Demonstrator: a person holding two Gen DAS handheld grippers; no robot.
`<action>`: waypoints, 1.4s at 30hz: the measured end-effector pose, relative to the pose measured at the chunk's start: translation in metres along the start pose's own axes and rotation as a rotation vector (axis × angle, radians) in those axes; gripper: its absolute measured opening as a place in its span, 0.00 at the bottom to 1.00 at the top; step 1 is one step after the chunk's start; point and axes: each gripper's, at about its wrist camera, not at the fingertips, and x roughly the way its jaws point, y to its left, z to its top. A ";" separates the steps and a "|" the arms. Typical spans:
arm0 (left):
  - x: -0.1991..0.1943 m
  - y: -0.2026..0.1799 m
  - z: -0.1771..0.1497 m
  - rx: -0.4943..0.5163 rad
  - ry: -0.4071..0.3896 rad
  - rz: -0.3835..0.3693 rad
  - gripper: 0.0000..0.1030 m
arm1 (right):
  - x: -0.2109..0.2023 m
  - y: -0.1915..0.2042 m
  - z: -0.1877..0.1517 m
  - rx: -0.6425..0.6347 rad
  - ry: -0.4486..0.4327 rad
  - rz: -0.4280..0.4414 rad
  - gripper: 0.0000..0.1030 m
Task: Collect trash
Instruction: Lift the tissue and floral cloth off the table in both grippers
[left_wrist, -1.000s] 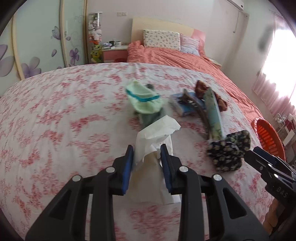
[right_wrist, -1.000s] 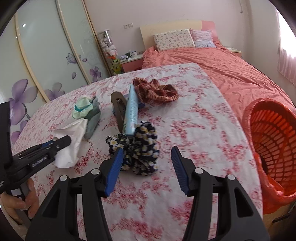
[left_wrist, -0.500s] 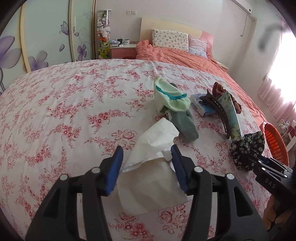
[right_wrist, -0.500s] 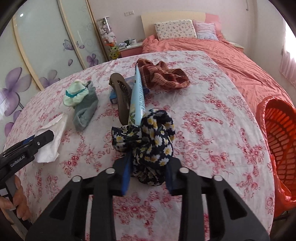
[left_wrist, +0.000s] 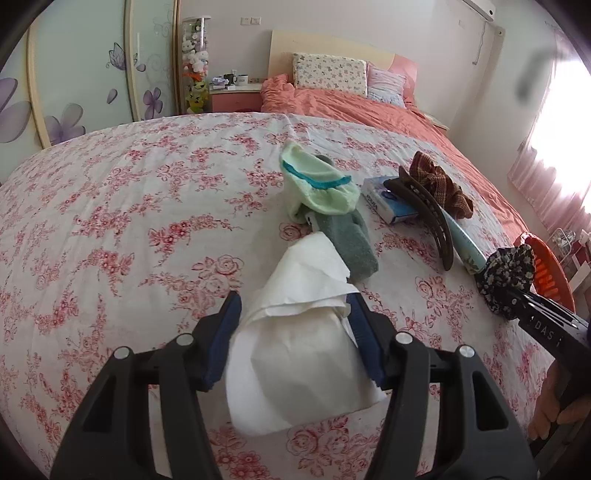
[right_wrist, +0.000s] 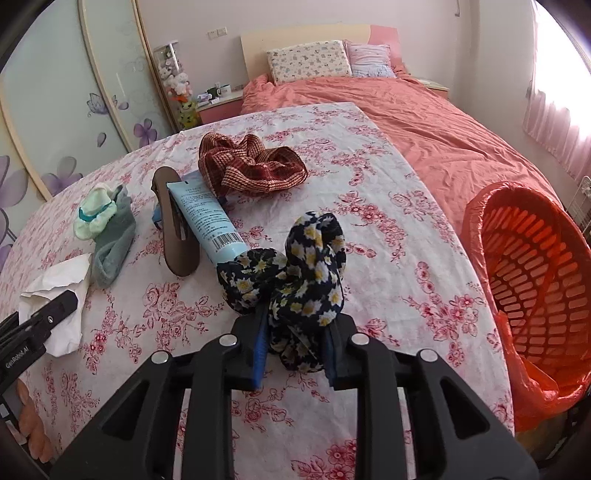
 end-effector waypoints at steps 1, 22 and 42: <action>0.001 -0.001 -0.001 0.002 0.003 -0.001 0.57 | 0.001 0.000 0.000 0.001 0.001 0.004 0.24; 0.006 0.004 -0.007 -0.038 0.012 -0.020 0.52 | 0.001 -0.002 0.003 -0.007 0.008 0.004 0.25; 0.008 -0.005 -0.006 0.016 0.021 0.016 0.49 | 0.000 -0.003 0.003 0.005 0.005 0.025 0.26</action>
